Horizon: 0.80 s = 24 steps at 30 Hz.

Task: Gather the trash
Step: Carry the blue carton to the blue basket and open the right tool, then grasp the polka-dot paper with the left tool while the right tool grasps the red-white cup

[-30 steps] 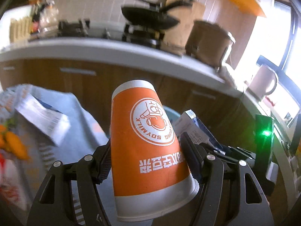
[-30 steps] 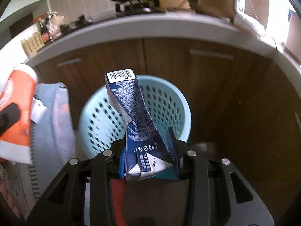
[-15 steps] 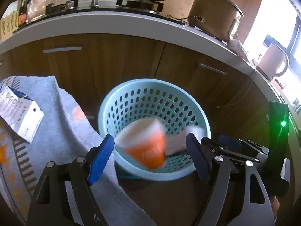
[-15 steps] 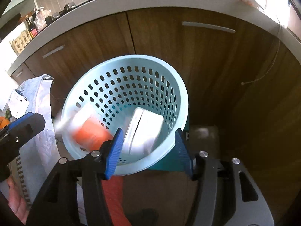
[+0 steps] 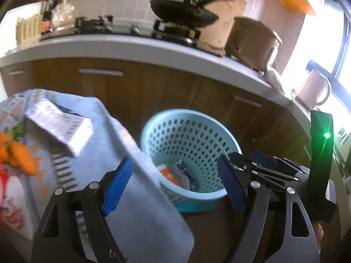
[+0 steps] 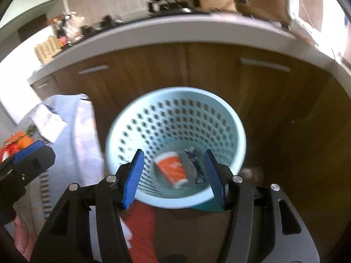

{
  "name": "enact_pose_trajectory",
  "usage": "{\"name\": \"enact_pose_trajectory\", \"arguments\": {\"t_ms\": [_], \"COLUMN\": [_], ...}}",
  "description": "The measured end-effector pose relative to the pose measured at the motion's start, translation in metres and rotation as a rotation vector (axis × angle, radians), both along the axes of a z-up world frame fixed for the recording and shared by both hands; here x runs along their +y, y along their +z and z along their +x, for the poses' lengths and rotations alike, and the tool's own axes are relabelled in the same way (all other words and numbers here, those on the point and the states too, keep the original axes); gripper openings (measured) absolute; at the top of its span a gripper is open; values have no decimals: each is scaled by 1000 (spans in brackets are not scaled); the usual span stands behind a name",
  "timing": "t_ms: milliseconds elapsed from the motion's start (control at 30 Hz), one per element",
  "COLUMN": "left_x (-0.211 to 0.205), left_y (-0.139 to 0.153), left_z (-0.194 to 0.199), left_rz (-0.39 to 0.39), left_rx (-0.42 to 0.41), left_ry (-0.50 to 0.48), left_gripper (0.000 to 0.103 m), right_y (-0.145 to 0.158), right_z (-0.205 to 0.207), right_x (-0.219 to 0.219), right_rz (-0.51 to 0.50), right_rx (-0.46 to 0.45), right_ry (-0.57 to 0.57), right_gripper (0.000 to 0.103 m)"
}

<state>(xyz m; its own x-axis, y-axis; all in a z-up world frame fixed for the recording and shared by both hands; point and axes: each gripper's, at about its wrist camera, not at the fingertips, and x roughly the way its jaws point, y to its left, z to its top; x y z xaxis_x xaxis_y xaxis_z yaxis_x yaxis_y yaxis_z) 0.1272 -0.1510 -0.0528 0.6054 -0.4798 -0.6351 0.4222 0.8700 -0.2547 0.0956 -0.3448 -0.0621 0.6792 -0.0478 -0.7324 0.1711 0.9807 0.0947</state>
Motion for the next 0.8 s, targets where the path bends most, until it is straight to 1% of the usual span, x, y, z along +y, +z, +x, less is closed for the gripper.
{"name": "enact_pose_trajectory", "arguments": {"t_ms": [100, 200, 333, 367, 467, 533, 633, 700, 733, 767, 800], "left_x": [25, 57, 107, 123, 164, 196, 233, 266, 277, 294, 305], "left_y": [19, 36, 55, 59, 63, 61, 55, 44, 40, 34, 29], "left_z": [-16, -32, -54, -61, -72, -82, -91, -96, -99, -100, -101], "left_rz": [-17, -34, -31, -26, -8, 25, 64, 59, 55, 50, 47], "left_rx": [-49, -88, -136, -143, -138, -135, -116, -81, -67, -40, -22], "left_ry": [41, 105, 218, 262, 373, 464, 552, 616, 632, 658, 681], "left_gripper": [77, 77, 77, 77, 77, 77, 79, 81, 82, 82, 82], "right_y": [16, 31, 47, 49, 55, 58, 58, 56, 55, 53, 51], "right_z": [-3, -7, -13, -15, -19, -21, -23, -24, -24, -24, -23], "right_x": [26, 54, 98, 108, 137, 159, 190, 206, 218, 224, 233], "right_rz": [2, -5, -10, -12, -11, -6, -11, -10, -10, -10, -11], "right_rx": [-50, -100, -157, -166, -186, -196, -197, -193, -187, -182, -177], "right_ry": [59, 120, 220, 241, 305, 357, 420, 451, 474, 488, 503], "right_gripper": [53, 53, 53, 53, 53, 53, 53, 53, 53, 54, 57]}}
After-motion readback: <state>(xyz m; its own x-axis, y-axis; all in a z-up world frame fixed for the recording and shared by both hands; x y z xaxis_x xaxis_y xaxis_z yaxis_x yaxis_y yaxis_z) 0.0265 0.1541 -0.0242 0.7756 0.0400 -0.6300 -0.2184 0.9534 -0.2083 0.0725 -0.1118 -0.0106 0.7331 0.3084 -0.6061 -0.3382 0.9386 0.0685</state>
